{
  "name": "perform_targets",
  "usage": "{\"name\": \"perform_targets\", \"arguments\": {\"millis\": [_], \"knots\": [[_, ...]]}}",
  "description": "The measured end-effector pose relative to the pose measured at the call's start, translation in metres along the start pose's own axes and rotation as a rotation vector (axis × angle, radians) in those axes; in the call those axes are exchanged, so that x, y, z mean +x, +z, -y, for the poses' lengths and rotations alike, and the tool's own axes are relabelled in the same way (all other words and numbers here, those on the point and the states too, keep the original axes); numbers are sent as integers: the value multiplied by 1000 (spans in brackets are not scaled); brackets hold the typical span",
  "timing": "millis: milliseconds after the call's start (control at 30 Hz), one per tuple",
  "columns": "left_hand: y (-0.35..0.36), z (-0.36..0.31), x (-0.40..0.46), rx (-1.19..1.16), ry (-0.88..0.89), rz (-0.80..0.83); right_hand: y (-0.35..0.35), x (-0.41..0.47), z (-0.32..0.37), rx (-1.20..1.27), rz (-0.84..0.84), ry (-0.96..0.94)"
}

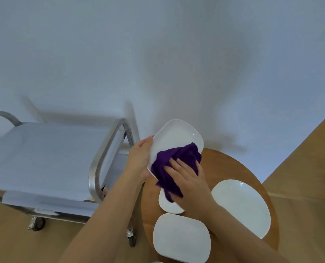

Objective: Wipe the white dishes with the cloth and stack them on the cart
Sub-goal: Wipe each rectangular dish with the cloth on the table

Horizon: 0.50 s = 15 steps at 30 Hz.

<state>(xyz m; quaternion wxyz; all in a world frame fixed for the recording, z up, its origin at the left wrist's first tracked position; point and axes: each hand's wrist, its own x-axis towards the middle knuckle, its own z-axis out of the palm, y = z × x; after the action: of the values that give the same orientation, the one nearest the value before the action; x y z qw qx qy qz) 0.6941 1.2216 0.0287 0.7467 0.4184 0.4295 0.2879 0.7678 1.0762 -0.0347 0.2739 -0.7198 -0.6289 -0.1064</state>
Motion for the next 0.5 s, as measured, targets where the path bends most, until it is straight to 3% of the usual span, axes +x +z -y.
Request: {"name": "perform_targets", "arguments": {"millis": [100, 167, 233, 333, 400, 500], "knots": [[-6, 1, -4, 0, -50, 74, -4, 6, -13, -87, -165, -42], [-12, 2, -6, -3, -67, 67, -6, 10, -14, -33, -179, -42], [-20, 1, -6, 77, -50, 74, -13, 15, -12, 262, -112, 113], [-33, 3, -1, 347, -14, 155, -37, 26, -13, 899, 16, 600], [-39, 11, -3, 479, 53, 250, -48, 31, -24, 1156, 55, 704], [-48, 22, -2, 386, 3, 439, -58, 37, -30, 1467, -16, 791]]}}
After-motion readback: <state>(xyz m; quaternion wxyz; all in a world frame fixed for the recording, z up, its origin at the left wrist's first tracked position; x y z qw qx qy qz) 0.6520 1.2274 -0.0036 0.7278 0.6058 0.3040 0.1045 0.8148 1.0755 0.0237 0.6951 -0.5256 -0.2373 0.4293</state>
